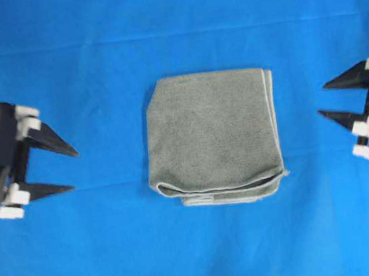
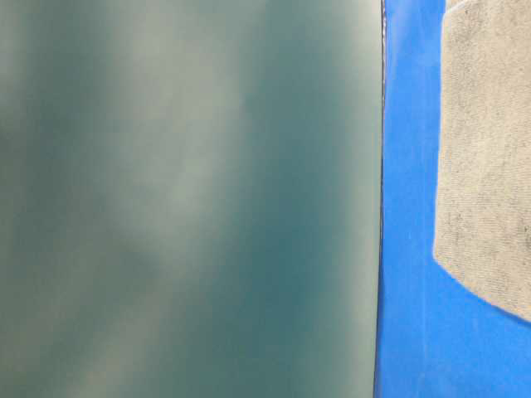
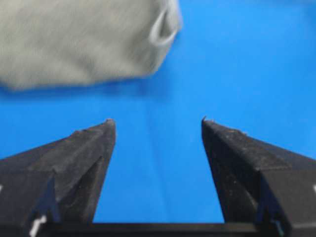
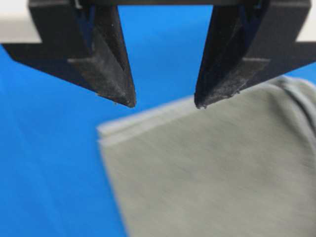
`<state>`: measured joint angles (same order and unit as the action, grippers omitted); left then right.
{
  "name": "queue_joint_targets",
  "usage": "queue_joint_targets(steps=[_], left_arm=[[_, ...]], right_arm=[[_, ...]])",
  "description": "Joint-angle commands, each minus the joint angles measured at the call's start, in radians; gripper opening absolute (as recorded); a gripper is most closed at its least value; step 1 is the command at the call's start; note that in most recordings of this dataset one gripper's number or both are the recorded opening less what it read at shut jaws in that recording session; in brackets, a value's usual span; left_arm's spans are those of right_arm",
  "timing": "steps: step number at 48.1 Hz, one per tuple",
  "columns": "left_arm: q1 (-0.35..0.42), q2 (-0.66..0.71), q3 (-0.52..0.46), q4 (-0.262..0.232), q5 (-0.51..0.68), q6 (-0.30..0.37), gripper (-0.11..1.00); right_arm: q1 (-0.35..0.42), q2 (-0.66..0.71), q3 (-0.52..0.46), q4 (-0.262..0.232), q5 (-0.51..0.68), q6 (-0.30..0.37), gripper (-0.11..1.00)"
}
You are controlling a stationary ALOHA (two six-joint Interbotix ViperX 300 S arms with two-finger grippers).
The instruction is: Fold a large towel.
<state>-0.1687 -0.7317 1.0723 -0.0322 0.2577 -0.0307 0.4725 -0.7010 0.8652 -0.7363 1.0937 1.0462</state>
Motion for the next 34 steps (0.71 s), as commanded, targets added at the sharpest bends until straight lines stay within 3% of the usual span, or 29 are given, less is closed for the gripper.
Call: queue_joint_targets(steps=[1,6,26,34], left_arm=[[0.028,-0.041,0.002,0.005,0.103,0.002,0.67],[0.038,-0.077,0.012,0.005,0.206,0.003,0.67],[0.038,-0.204,0.117,0.005,0.341,-0.005,0.67],[0.04,-0.268,0.12,0.005,0.399,-0.005,0.67]], right_arm=[[-0.002,0.0,-0.009,0.041,0.081,-0.003,0.55],[-0.002,0.002,-0.008,0.098,0.098,-0.021,0.56],[-0.003,-0.003,-0.009,0.11,0.118,-0.028,0.55],[-0.003,-0.003,-0.009,0.183,0.118,-0.028,0.55]])
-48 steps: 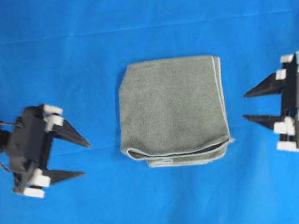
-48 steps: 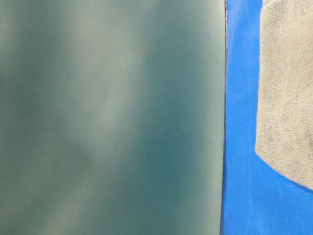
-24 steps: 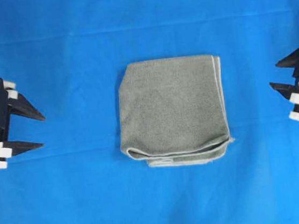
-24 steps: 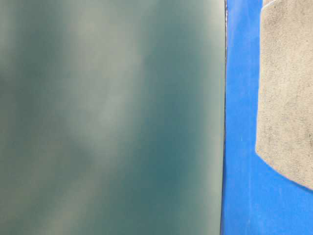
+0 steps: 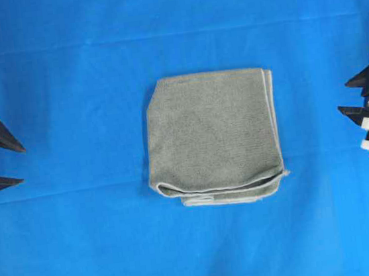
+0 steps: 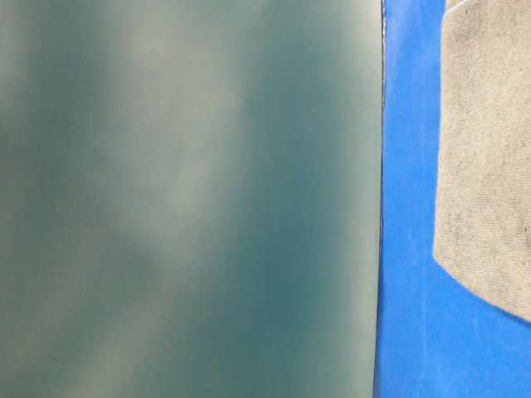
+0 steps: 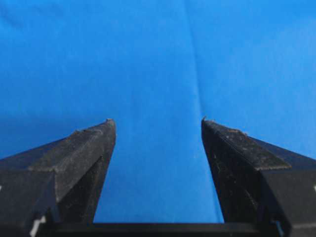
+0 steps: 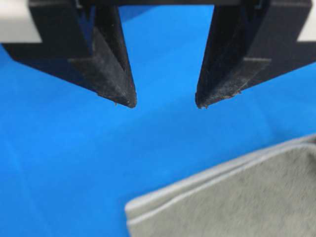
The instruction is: Fold a large towel.
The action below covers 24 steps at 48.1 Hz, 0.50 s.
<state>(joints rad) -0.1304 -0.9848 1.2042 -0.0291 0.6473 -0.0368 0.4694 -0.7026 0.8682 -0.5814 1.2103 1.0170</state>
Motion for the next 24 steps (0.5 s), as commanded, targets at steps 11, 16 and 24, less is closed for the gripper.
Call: queue_joint_targets(steps=[11,16,24], left_arm=[[0.0,-0.087,-0.011,0.0,0.015,0.009,0.67],[0.0,-0.106,-0.011,0.0,0.015,0.005,0.67],[0.002,-0.12,-0.015,0.0,0.015,-0.005,0.67]], right_arm=[[0.0,-0.002,-0.012,0.123,0.002,0.002,0.55],[0.0,-0.002,-0.012,0.143,0.002,0.002,0.55],[0.0,-0.002,-0.012,0.152,0.002,0.002,0.55]])
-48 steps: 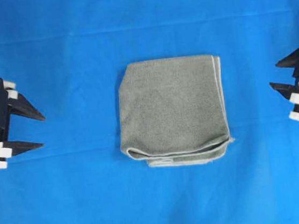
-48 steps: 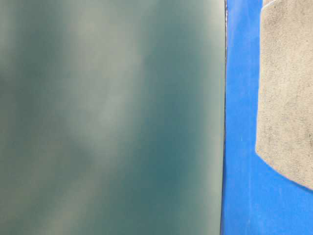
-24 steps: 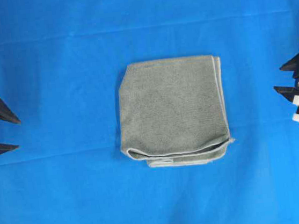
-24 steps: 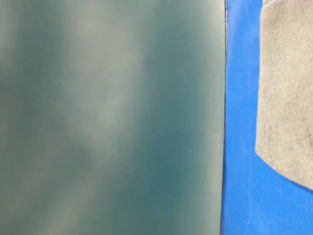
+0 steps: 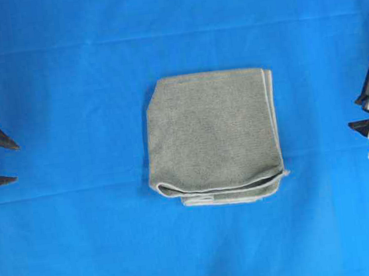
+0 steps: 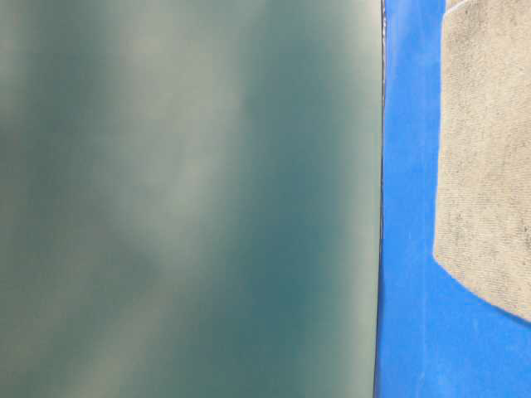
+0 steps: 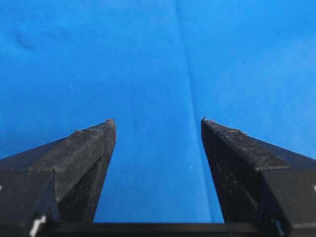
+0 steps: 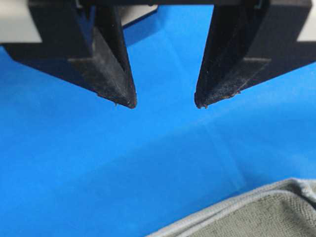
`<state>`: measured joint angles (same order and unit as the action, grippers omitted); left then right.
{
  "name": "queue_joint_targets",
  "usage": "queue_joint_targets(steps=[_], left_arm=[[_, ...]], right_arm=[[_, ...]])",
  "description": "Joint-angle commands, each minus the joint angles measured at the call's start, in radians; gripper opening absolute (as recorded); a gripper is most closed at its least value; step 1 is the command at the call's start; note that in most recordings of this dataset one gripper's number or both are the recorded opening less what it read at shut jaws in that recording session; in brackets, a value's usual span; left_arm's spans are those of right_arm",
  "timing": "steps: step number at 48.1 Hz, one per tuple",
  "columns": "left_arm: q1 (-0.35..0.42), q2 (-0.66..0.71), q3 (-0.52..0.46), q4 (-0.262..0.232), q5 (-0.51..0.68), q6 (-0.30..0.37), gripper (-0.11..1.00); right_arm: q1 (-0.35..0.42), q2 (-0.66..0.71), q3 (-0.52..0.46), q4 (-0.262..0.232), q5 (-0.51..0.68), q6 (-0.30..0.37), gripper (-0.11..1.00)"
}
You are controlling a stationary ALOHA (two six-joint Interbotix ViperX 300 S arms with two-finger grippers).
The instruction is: Fold a large towel.
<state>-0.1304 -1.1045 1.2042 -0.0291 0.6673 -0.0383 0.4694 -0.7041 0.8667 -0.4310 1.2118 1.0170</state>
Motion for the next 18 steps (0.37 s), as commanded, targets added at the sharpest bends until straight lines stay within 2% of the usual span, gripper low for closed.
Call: queue_joint_targets(steps=[1,18], left_arm=[[0.002,0.0,-0.015,0.0,-0.005,-0.003,0.67],[0.0,-0.011,-0.018,0.0,-0.003,-0.003,0.67]], right_arm=[[0.0,-0.002,-0.011,0.003,0.0,0.002,0.55],[0.0,-0.002,-0.011,0.003,0.0,0.002,0.55]])
